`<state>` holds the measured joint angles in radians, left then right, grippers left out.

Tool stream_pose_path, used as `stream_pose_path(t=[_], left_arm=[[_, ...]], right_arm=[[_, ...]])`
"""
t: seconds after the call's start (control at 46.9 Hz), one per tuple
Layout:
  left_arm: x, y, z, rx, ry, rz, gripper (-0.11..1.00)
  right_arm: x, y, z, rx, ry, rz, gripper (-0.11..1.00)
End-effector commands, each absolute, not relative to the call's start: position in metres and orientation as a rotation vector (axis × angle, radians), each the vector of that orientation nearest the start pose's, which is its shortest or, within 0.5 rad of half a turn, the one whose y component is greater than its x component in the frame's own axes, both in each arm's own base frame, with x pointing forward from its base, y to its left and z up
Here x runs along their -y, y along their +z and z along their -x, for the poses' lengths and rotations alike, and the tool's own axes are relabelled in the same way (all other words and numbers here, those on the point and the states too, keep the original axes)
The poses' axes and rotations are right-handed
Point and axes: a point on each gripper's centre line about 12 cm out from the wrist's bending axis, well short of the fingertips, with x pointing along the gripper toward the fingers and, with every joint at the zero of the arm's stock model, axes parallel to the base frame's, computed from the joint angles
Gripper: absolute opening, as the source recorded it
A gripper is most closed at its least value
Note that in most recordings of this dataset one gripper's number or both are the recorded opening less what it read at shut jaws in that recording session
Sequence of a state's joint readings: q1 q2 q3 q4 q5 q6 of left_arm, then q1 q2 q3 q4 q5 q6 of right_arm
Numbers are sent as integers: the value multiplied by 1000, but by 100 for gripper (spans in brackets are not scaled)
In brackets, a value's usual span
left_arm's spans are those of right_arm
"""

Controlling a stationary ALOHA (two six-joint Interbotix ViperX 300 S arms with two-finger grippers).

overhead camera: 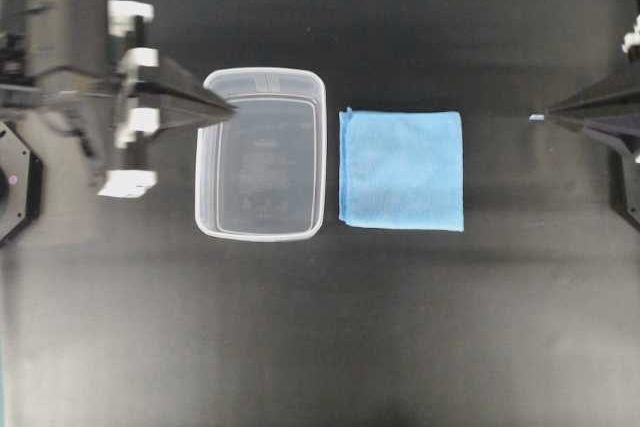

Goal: Place the blue towel into the container with the left arm.
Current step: 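Move the left gripper over the container toward the blue towel, then pinch the blue towel's left edge with the left gripper and lift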

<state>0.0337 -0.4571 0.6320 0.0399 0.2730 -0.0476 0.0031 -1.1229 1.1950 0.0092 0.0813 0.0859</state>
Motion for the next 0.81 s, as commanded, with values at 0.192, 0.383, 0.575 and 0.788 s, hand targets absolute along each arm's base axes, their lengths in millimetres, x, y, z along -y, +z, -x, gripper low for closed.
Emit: stream_pose_path(t=[0.192, 0.383, 0.575, 0.788], left_arm=[[-24, 318, -385, -619, 77, 19, 15], [-31, 305, -416, -751, 92, 25, 66], [-34, 287, -451, -848, 88, 13, 90], [-32, 250, -497, -979, 51, -45, 89]], right_arm=[[1, 270, -148, -200, -16, -100, 22], [1, 270, -144, -188, -15, -102, 70], [1, 271, -144, -179, -12, -100, 79], [1, 267, -144, -187, -12, -100, 78]])
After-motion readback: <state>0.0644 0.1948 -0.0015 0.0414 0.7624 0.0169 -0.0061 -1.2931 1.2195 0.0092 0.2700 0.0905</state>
